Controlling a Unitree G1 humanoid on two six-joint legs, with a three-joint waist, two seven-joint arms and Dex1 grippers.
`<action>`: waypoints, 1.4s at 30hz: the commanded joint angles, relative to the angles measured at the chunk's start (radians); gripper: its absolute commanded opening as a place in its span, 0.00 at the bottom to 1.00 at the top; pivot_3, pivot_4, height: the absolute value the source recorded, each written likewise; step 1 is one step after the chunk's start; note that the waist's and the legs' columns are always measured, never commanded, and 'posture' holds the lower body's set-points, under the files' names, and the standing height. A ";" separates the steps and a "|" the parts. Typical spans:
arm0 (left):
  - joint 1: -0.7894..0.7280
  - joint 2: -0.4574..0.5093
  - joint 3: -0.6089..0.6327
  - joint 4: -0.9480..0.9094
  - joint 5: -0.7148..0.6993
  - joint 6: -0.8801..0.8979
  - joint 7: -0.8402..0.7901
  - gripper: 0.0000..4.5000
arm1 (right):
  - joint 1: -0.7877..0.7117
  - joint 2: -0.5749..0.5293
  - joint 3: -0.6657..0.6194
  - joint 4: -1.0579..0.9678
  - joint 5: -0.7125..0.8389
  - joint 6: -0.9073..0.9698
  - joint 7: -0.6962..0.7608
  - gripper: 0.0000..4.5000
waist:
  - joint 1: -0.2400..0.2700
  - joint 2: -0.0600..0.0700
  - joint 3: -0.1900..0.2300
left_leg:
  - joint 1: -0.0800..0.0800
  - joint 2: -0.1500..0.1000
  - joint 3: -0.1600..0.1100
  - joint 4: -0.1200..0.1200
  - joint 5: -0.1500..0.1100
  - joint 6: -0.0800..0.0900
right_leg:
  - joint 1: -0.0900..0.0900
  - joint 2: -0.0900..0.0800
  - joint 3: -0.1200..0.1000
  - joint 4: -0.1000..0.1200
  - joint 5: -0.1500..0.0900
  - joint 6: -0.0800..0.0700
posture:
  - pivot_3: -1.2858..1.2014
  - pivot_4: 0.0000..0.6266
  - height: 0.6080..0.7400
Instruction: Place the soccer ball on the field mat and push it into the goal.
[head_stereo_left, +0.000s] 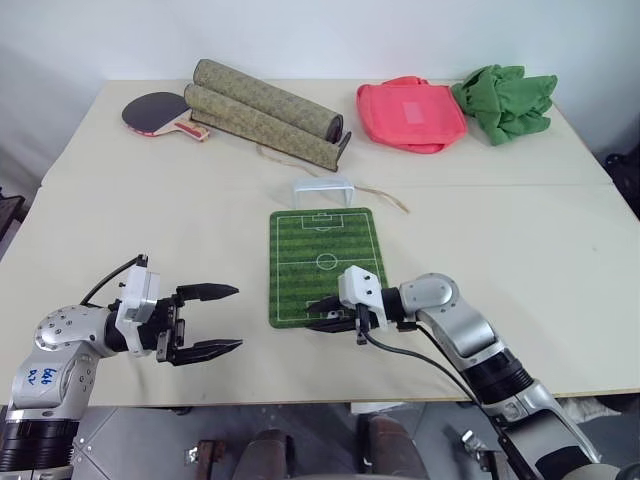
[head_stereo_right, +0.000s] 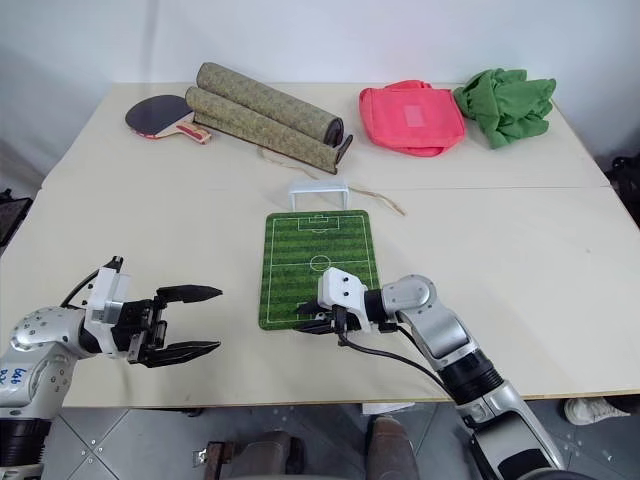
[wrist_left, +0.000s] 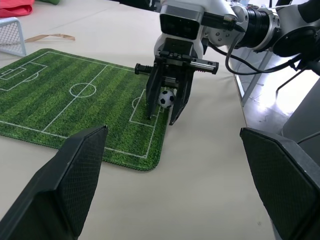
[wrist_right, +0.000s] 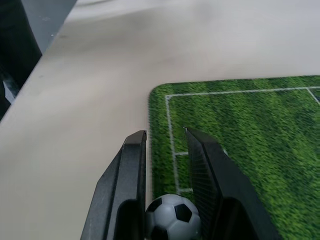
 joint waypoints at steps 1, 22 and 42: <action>-0.003 -0.004 0.001 -0.042 -0.009 0.001 0.009 1.00 | -0.029 0.013 -0.015 0.055 -0.009 -0.064 0.008 0.19 | -0.001 0.000 0.000 | 0.000 0.000 0.000 0.000 0.000 0.000 | 0.000 0.000 0.000 0.000 0.000 0.000 | 0.52 0.24 1.00; 0.007 0.004 0.021 -0.056 -0.018 0.012 0.014 1.00 | -0.111 0.069 -0.048 0.213 0.028 -0.087 0.072 0.47 | -0.004 0.000 0.000 | 0.000 0.000 0.000 0.000 0.000 0.000 | 0.000 0.000 0.000 0.000 0.000 0.000 | 0.52 0.24 1.00; 0.008 -0.007 0.017 -0.033 -0.007 -0.011 0.012 1.00 | -0.098 0.072 -0.168 0.116 0.175 -0.165 0.164 0.99 | -0.004 0.000 0.000 | 0.000 0.000 0.000 0.000 0.000 0.000 | 0.000 0.000 0.000 0.000 0.000 0.000 | 0.52 0.24 1.00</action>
